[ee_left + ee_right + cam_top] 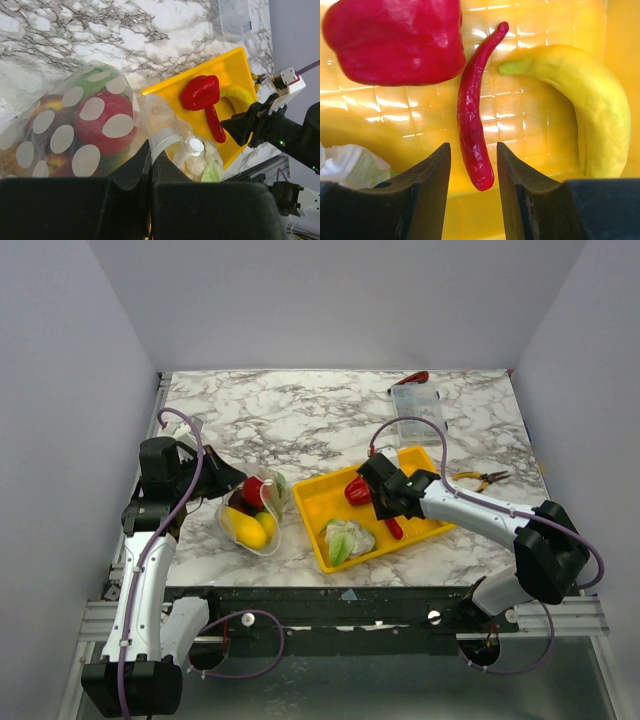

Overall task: Place the food in the zip-top bag and seal the zipper
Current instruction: Place the fake vegetable in the bin, then pick up the fake vegetable from the bin.

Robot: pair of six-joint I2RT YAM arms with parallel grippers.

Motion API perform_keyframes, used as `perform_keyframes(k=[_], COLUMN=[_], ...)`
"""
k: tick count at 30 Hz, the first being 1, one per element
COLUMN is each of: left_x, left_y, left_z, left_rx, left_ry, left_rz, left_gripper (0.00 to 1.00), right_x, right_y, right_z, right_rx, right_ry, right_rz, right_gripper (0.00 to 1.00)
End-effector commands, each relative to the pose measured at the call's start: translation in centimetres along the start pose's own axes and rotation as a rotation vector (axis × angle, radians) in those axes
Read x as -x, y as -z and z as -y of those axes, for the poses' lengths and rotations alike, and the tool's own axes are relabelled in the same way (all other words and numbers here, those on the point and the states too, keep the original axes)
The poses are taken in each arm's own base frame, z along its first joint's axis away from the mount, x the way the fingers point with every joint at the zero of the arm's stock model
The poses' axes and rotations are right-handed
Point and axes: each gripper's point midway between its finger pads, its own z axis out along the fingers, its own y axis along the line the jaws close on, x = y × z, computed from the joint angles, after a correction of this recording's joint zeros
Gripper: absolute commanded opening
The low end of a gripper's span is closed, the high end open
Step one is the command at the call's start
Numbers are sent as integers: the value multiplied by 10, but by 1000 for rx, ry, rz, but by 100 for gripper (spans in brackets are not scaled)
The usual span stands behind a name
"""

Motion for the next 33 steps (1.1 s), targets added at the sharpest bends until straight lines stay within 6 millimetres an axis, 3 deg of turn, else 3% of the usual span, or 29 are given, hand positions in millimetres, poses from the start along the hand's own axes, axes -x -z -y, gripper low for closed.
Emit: perform_keyframes(k=[1,10,14,18,23,26,28,33], left_x=[9,1,1,2,3,6,7,7], left_y=[6,0,0,0,-2,-2,-2,-1], left_z=[18,14,14,13,12,12,11,10], left_rx=[-69,-74,-74,-71,-66,-62,-55,-46], left_ry=[-35,-11,-15,-18,-14,-18,-18,-15], left_rz=[7,-30,-30,-29,-30,-19,-11,-3], left_gripper=[0,0,0,0,0,0,0,0], right_x=[-8,-22,-23,-14,26,59,77,88], right_y=[-7,-30,-36,-27,14,50,76,158], right_z=[-11,-5,-6,-2,1,-12,-33,-135], right_rx=[64,30,33,26,82,214,365,1063], right_ry=[-23,-46,-47,-42,-73,-81,-96,-91], right_rz=[-20,-96,-110,-81,42,140,192,112], right_gripper=[49,51,39,28,13,6,2,0])
